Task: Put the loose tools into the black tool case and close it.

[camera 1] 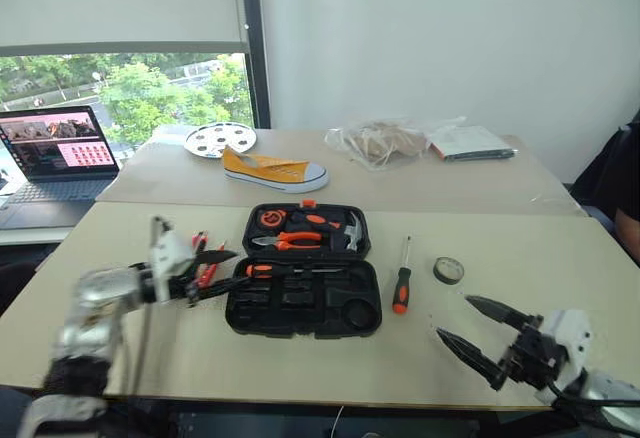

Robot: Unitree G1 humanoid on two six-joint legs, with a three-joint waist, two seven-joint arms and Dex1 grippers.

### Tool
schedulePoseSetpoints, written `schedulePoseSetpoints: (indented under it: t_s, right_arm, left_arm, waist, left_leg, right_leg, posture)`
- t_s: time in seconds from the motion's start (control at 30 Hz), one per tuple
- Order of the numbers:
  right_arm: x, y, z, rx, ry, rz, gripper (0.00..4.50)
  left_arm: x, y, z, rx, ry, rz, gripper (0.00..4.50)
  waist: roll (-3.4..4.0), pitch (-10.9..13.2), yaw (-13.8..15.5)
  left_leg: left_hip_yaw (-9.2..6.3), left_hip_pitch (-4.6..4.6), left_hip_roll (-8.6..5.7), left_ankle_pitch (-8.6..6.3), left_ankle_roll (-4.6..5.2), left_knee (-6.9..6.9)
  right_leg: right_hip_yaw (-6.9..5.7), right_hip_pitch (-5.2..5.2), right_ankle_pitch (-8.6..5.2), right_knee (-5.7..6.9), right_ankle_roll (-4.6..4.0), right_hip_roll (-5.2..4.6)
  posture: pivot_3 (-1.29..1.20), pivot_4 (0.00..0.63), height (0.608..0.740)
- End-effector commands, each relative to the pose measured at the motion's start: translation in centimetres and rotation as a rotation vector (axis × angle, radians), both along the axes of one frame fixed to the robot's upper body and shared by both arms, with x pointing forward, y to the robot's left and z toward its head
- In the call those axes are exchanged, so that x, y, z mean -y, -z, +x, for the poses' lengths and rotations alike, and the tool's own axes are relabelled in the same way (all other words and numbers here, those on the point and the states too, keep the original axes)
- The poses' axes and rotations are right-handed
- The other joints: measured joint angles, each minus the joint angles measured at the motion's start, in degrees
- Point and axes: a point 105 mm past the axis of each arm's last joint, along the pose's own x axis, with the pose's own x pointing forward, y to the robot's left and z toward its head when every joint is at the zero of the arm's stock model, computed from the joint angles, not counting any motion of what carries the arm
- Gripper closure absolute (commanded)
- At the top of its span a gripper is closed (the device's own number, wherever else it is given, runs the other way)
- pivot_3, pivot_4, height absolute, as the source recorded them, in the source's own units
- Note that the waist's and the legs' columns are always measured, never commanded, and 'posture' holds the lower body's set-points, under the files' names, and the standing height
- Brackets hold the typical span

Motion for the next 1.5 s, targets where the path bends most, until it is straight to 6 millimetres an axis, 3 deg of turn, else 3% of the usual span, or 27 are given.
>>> schedulePoseSetpoints:
  t_s: [0.03,0.13,0.23,0.43,0.5,0.63,0.83,0.93,1.0,1.1,1.2,1.27,1.37,1.5]
  right_arm:
    - [0.9,-0.1,-0.1,-0.022,0.075,-0.043,0.0]
    - [0.2,-0.4,1.6,-0.074,0.104,-0.007,0.0]
    - [-1.6,-1.5,5.1,-0.141,0.103,0.008,0.0]
    - [-3.4,-0.8,9.8,-0.385,0.164,-0.039,0.0]
    - [-3.7,-0.3,10.6,-0.449,0.184,-0.064,0.0]
    - [-5.3,1.1,11.6,-0.547,0.184,-0.108,0.0]
    - [-5.0,1.7,12.4,-0.576,0.265,-0.141,1.68]
    - [-4.1,0.9,13.0,-0.528,0.326,-0.104,2.72]
    - [-3.7,-1.0,13.5,-0.429,0.342,-0.054,3.46]
    - [-4.4,-4.8,13.5,-0.246,0.256,0.003,3.5]
    - [-8.3,-8.8,12.4,-0.105,-0.048,-0.02,3.5]
    - [-10.6,-10.0,11.6,-0.013,-0.238,-0.111,3.5]
    - [-13.9,-9.8,10.1,0.074,-0.536,-0.256,3.5]
    - [-16.3,-6.6,10.8,0.079,-0.738,-0.497,3.5]
  left_arm:
    - [-1.1,-1.2,-1.8,0.001,0.018,-0.019,0.02]
    - [-1.8,-1.2,-2.7,-0.012,-0.012,-0.027,0.02]
    - [-0.8,-1.3,-3.1,-0.019,0.006,-0.045,0.02]
    - [0.7,-1.3,-3.3,-0.015,0.021,-0.06,0.02]
    - [0.9,-1.3,-3.4,-0.013,0.02,-0.061,0.02]
    - [1.1,-1.6,-3.6,-0.001,0.017,-0.058,0.02]
    - [0.9,-1.8,-4.0,0.005,0.003,-0.055,0.0]
    - [0.9,-1.7,-4.1,0.005,0.0,-0.057,0.0]
    - [1.0,-1.8,-4.2,0.009,-0.004,-0.064,0.0]
    - [1.0,-1.8,-4.3,0.017,-0.011,-0.075,0.0]
    - [0.7,-1.6,-4.6,0.016,-0.032,-0.088,0.0]
    - [0.6,-1.4,-4.8,0.016,-0.037,-0.091,0.0]
    - [0.6,-1.3,-5.1,0.012,-0.038,-0.097,0.0]
    - [0.9,-0.9,-6.0,-0.036,-0.023,-0.121,0.0]
  waist:
    - [-0.01,0.0,0.2]
    - [-0.05,0.0,0.7]
    - [-0.02,0.1,0.2]
    - [-0.04,0.1,0.2]
    - [-0.07,0.1,0.3]
    - [-0.05,0.1,0.2]
    - [-0.13,0.0,0.0]
    - [-0.15,0.0,0.0]
    - [-0.15,0.0,0.0]
    - [-0.05,0.1,-0.1]
    - [0.07,0.1,-0.8]
    - [0.09,0.2,-1.4]
    - [0.08,0.2,-1.5]
    - [0.08,0.2,-1.4]
  left_leg:
    - [0.0,-0.02,0.0,-0.01,0.03,0.0]
    - [0.0,-0.05,-0.04,-0.12,0.19,0.03]
    - [0.01,-0.04,-0.07,-0.26,0.55,0.06]
    - [-0.06,-0.13,-0.14,-0.09,0.5,-0.06]
    - [-0.06,-0.23,-0.15,0.22,-0.06,-0.15]
    - [-0.07,-0.77,-0.17,0.25,-0.08,-0.18]
    - [-0.12,-0.92,-0.15,0.17,0.03,-0.2]
    - [-0.13,-0.93,-0.15,0.17,0.03,-0.18]
    - [-0.13,-0.94,-0.15,0.17,0.03,-0.16]
    - [-0.1,-0.97,-0.16,0.18,0.03,-0.16]
    - [-0.06,-0.97,-0.13,0.19,-0.01,-0.19]
    - [-0.01,-0.86,-0.1,0.21,-0.06,-0.25]
    - [-0.01,-0.73,-0.05,0.23,-0.11,-0.31]
    - [0.06,-0.67,-0.03,0.23,-0.11,-0.29]
  right_leg:
    - [-0.01,0.0,-0.14,-0.01,0.24,-0.02]
    - [-0.04,0.0,-0.2,-0.02,0.36,-0.46]
    - [-0.01,-0.01,-0.08,0.01,0.18,-0.7]
    - [-0.07,-0.14,0.21,-0.01,0.07,-0.58]
    - [-0.18,-0.3,0.29,0.0,-0.28,-0.42]
    - [-0.24,-0.72,0.27,-0.07,-0.24,-0.06]
    - [-0.35,-0.64,0.29,-0.5,-0.11,-0.03]
    - [-0.36,-0.59,0.3,-0.54,-0.08,-0.04]
    - [-0.36,-0.6,0.31,-0.53,-0.07,-0.05]
    - [-0.35,-0.64,0.32,-0.52,-0.06,-0.04]
    - [-0.34,-0.71,0.32,-0.5,-0.06,0.06]
    - [-0.32,-0.72,0.32,-0.47,-0.07,0.16]
    - [-0.32,-0.68,0.32,-0.48,-0.08,0.22]
    - [-0.34,-0.65,0.33,-0.45,-0.13,0.2]
  posture:
    - [0.0,0.15,0.74]
    - [0.0,0.15,0.74]
    - [0.0,0.15,0.74]
    - [0.0,0.15,0.74]
    - [0.0,0.15,0.74]
    - [0.0,0.15,0.74]
    - [0.0,0.15,0.74]
    - [0.0,0.15,0.74]
    - [0.0,0.15,0.74]
    - [0.0,0.15,0.74]
    - [0.0,0.15,0.74]
    - [0.0,0.15,0.74]
    - [0.0,0.15,0.74]
    - [0.0,0.15,0.74]
